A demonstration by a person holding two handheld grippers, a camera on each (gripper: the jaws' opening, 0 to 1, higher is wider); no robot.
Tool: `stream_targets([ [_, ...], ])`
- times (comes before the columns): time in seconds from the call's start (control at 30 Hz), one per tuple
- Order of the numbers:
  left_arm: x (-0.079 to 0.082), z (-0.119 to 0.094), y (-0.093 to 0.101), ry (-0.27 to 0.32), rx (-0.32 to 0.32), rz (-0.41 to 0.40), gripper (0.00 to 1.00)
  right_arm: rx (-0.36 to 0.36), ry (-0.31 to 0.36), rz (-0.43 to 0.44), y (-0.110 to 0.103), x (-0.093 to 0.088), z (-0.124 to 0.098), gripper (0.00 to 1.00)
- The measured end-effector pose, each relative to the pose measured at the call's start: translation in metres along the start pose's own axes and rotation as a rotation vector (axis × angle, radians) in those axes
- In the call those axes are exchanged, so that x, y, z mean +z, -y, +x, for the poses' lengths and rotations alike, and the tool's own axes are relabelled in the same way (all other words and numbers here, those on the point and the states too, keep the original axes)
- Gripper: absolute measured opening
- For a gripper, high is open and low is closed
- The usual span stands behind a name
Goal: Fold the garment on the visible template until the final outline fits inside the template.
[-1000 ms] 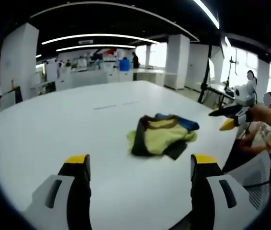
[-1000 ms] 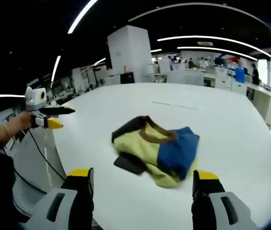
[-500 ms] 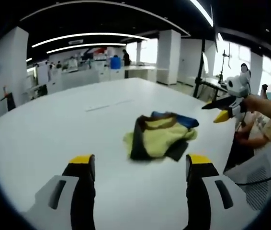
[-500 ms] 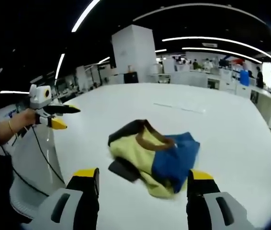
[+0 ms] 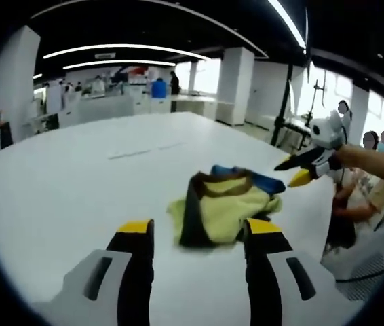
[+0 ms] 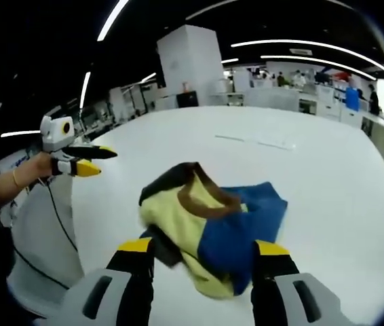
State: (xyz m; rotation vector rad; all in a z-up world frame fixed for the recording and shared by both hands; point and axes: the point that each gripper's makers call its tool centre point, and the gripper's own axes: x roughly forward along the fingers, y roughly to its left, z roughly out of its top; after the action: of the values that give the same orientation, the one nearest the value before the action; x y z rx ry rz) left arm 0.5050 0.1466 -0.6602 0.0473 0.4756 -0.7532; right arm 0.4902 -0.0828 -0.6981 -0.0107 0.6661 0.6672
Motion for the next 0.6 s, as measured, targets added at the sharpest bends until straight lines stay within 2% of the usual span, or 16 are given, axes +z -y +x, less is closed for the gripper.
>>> stream_targets([
  [0.1, -0.012, 0.014, -0.005, -0.048, -0.002, -0.001, 0.46, 0.002, -0.006, 0.034, 0.006, 0.000, 0.006, 0.46],
  [0.2, -0.019, 0.027, -0.005, -0.072, -0.019, -0.001, 0.42, 0.004, -0.014, 0.043, 0.011, -0.001, 0.010, 0.40],
  [0.4, -0.026, 0.053, -0.009, -0.094, -0.056, -0.005, 0.36, -0.025, -0.038, 0.089, 0.028, -0.009, 0.016, 0.32],
  [0.5, -0.029, 0.064, -0.008, -0.113, -0.077, -0.019, 0.32, -0.025, -0.041, 0.099, 0.028, -0.011, 0.017, 0.33],
  [0.6, -0.029, 0.075, -0.007, -0.109, -0.092, -0.028, 0.28, -0.020, -0.050, 0.100, 0.027, -0.012, 0.018, 0.28],
])
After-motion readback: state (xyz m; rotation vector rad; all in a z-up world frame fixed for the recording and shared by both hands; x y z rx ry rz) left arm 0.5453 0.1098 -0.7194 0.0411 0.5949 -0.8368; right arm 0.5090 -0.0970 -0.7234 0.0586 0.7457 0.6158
